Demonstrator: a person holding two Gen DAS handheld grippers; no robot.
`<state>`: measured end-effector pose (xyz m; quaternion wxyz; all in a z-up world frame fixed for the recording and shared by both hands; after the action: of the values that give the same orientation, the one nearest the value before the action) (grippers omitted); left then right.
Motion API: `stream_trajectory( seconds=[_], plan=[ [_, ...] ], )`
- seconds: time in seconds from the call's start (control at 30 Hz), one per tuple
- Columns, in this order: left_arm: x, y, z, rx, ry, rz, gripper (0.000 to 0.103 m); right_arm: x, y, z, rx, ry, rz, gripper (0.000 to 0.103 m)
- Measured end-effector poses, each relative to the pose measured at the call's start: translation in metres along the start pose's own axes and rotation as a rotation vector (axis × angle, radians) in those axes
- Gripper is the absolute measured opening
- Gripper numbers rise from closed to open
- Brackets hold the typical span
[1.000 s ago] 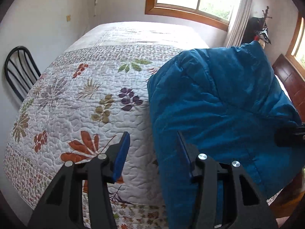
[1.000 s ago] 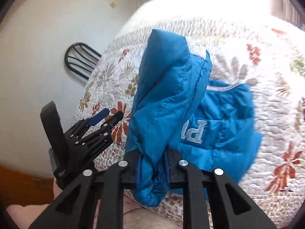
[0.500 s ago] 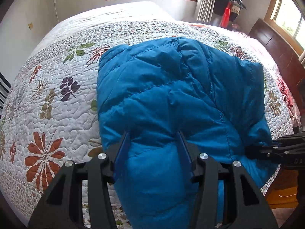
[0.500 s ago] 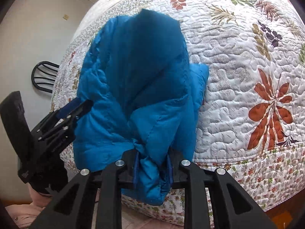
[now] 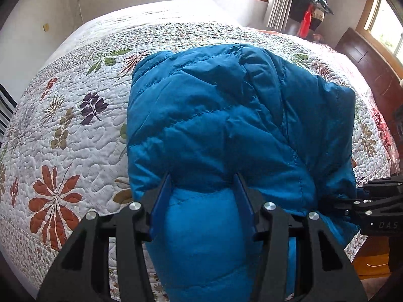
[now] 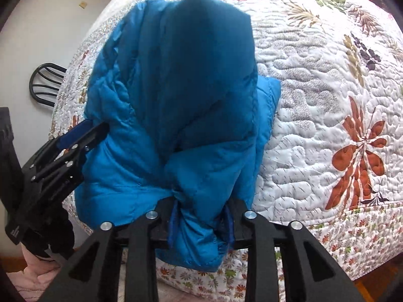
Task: Fold large clothes
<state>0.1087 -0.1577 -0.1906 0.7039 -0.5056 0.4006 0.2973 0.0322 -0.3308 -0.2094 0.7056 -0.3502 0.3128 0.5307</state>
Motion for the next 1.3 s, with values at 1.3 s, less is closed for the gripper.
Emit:
stream_trajectory(
  seconds=[1.3],
  plan=[
    [0.070,-0.052,-0.007,0.019,0.039,0.127,0.032,0.019,-0.080,-0.026,-0.036,0.110,-0.047,0.005]
  ],
)
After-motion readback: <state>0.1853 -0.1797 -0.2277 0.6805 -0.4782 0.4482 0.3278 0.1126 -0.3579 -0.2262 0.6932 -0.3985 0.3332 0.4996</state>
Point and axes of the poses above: each gripper's, at about its wrist camera, not at the fingertips, and x roughly the way its jaws point, z to its left, y to its underside, the point moved 6 cm from there along x, roughly the way its jaws point, and after that the axes turned 15 degrees about -y, right-handed, at the moved point
